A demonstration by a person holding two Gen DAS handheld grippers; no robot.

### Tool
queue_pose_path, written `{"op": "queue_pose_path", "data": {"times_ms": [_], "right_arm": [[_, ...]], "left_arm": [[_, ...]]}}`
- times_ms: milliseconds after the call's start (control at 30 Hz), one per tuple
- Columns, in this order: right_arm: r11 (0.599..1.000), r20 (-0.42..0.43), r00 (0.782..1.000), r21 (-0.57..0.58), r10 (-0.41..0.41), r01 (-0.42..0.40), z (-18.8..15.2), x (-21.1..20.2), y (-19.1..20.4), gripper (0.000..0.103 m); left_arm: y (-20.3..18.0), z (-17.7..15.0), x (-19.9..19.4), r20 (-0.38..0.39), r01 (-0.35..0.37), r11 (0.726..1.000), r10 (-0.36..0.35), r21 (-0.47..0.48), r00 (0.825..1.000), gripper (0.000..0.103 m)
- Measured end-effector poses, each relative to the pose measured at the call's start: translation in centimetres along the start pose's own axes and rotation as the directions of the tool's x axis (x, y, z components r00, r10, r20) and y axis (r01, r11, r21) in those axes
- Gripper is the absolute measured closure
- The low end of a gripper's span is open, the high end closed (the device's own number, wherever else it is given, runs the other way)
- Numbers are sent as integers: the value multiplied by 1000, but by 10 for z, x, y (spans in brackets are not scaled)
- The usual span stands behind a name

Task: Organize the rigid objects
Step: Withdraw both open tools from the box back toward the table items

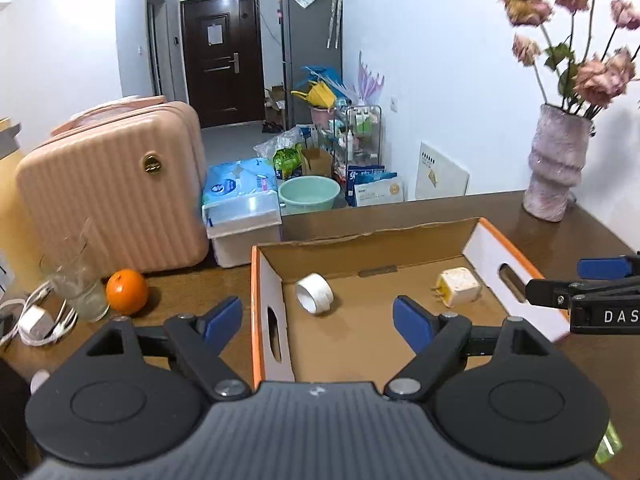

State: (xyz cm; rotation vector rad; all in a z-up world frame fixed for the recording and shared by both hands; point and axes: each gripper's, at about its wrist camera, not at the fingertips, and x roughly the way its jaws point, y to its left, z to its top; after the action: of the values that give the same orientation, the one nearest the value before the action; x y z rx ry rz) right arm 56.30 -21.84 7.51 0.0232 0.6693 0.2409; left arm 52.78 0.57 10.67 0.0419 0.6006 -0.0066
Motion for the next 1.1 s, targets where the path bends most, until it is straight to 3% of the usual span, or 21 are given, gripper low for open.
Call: {"op": "queue_pose_path", "data": {"times_ms": [133,500,767,967,1100], "right_arm": [[1000,76,997,0,15,-15,-20,-35,4,17],[998,227,972,7,56,-59,-83,-109,11,17],[997,262,962,-22,74,-71,-139,-149,18,17],[993,301,951,-111,72,-40,-189,-188,35,14],[986,329,941,-164,77,-23,-227,-212,48,12]], "left_arm": [[-2,-20,-32,41,-1,1000,1,0,999,19],[-2,-93,-113,224,-40,999,40,-8,974,18],[2,-149,-168,310,-27,1000,30,-14,950,14],[-1,-203,-210,371,-26,999,11,35,928,8],[1,-234,-230,372,-11,1000,4,17,928,8]]}}
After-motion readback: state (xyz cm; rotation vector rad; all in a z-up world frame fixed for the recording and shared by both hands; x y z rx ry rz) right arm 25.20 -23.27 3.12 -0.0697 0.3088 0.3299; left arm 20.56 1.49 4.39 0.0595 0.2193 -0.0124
